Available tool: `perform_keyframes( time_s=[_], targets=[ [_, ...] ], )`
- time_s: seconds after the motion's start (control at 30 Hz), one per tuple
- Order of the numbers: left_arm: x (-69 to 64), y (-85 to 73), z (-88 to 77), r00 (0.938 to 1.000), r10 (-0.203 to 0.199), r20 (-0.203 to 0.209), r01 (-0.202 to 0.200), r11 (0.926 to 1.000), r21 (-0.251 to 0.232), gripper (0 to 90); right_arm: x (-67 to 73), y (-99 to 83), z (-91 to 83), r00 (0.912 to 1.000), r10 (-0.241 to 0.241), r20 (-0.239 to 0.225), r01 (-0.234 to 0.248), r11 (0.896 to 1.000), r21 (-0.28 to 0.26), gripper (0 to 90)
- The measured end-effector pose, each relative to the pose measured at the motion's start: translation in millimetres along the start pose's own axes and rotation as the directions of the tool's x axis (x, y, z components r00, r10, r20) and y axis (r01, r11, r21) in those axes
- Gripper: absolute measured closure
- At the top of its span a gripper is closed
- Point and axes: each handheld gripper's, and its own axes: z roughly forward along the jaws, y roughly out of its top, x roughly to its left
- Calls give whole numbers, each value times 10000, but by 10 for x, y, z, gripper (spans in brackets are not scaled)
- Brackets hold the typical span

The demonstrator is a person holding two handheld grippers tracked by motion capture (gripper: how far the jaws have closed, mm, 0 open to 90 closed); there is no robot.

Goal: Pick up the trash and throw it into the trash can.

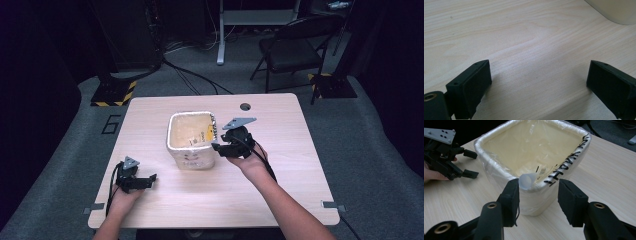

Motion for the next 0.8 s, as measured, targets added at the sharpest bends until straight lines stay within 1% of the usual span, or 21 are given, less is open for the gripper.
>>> perform_keyframes(
  time_s=[0.07,0.17,0.37,0.47,0.8],
  targets=[
    [0,0,0,10000,-1,2,1,10000,1,55,4,-7,-6,10000,25,-44,-25,10000,-16,492],
    [0,0,0,10000,-1,2,1,10000,1,55,19,-33,-12,9999,-68,-122,68,10000,7,484],
    [0,0,0,10000,-2,3,2,10000,2,55,28,-73,-29,9999,-51,-132,51,10000,-5,480],
    [0,0,0,10000,1,2,-1,10000,2,55,8,-98,-48,9999,-123,-109,123,9999,3,478],
    [0,0,0,10000,-3,0,3,10000,-2,55,-108,-199,-179,9999,82,127,-80,9999,-101,473]
  ],
)
